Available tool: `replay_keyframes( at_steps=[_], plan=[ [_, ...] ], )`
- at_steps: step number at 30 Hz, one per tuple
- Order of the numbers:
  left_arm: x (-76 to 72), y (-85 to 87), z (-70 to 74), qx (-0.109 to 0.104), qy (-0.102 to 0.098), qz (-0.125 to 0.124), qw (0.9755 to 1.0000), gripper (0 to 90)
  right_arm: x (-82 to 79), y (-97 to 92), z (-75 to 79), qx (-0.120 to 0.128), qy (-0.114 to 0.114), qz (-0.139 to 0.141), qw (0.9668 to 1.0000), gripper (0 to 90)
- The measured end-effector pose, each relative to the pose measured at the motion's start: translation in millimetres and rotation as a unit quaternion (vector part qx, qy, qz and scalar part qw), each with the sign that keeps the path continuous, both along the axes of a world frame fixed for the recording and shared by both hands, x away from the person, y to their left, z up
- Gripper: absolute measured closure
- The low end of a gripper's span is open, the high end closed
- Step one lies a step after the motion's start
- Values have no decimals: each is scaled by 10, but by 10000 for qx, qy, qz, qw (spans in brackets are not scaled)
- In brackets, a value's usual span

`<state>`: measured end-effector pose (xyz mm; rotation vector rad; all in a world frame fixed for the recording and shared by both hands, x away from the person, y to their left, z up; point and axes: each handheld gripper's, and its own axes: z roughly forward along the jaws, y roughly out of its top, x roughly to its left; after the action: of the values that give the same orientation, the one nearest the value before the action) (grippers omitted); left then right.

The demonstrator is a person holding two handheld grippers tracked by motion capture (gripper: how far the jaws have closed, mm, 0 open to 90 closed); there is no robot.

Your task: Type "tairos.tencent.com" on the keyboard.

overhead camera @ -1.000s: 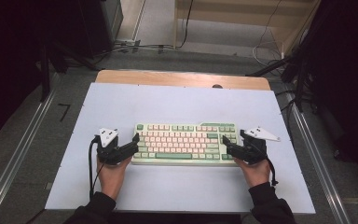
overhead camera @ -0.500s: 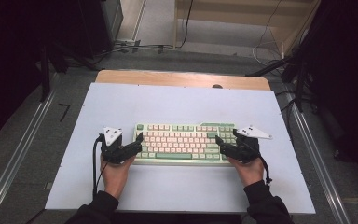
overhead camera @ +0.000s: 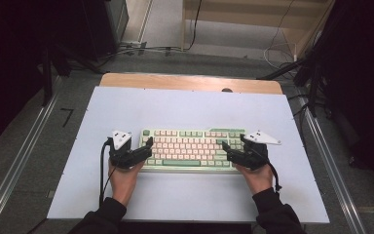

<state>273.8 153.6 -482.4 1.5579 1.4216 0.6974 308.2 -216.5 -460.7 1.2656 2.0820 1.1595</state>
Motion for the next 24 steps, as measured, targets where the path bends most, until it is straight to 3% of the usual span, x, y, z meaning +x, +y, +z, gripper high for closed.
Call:
replay_keyframes(
  at_steps=[8,19,24],
  plan=[
    [60,-75,-5,2,65,-107,9999,203,11,23,2,44,30,28,10000,212],
    [96,-141,16,-54,53,-247,9997,202,27,-1,30,207,93,26,9997,132],
    [106,-185,15,5,68,-343,9994,200,22,0,36,218,47,30,9997,154]
  ],
)
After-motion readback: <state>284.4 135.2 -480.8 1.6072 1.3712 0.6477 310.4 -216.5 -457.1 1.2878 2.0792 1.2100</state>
